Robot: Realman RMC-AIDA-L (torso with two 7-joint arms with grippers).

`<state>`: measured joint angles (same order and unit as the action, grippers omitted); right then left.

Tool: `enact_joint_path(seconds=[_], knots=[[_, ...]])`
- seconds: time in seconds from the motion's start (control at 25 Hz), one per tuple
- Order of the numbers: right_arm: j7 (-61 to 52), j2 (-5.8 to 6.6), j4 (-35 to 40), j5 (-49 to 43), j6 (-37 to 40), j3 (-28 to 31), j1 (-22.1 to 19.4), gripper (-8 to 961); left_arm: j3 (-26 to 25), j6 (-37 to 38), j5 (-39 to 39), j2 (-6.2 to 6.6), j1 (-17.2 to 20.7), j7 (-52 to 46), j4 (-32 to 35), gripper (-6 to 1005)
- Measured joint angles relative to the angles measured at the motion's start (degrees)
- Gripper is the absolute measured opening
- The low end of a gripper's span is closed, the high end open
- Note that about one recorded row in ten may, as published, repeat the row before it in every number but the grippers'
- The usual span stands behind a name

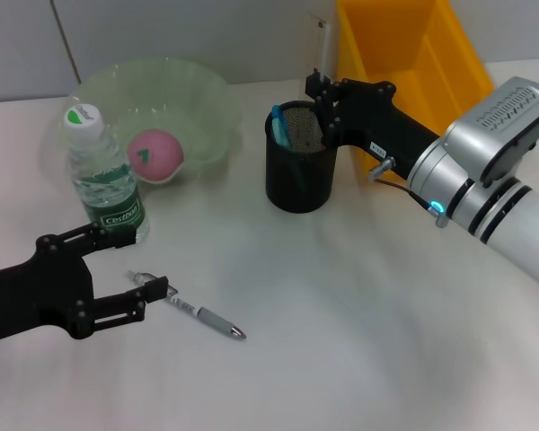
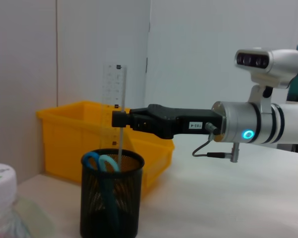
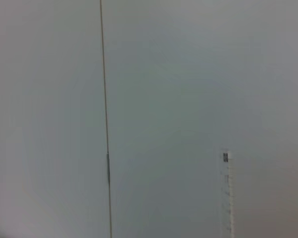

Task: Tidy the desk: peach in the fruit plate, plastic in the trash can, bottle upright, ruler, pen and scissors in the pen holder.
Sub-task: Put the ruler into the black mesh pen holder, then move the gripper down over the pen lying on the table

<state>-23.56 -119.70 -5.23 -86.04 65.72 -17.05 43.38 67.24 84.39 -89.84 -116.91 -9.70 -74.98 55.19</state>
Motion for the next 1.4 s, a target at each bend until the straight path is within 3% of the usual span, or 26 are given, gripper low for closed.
enact_joint_path(seconds=[0.16,0.48,0.96,1.12,1.2,1.24,1.4], knots=[[-0.1,0.04,-0.1,-0.3,0.3,0.0,-0.1,135,-2.3,1.5,-1.4,-0.7,-0.2,0.0,0.3,803],[-3.6,0.31,0.4,-0.4,0.9,-0.2,-0.8,149,-3.8,2.6,-1.6,-0.73,0.1,-0.3,0.6,802],[-12.1,0.47,4.4,-1.2,8.9,-2.4,-4.3,604,-4.6,3.9,-1.6,-0.57,0.3,-0.6,0.8,801],[-24.4,0.53,11.8,-2.3,16.7,-6.6,-8.1,743,-4.7,4.3,-1.7,-0.47,0.3,-0.8,0.8,801],[-35.4,0.55,20.8,-2.4,23.4,-11.0,-12.1,743,-4.7,4.8,-1.7,-0.42,0.3,-1.1,0.8,801],[-35.4,0.55,20.8,-2.4,23.4,-11.0,-12.1,743,-4.7,4.9,-1.7,-0.39,0.3,-1.2,0.8,801],[-48.0,1.3,33.9,-3.4,29.5,-18.2,-17.1,743,-4.7,5.5,-1.7,-0.01,-0.1,-2.0,0.7,800]])
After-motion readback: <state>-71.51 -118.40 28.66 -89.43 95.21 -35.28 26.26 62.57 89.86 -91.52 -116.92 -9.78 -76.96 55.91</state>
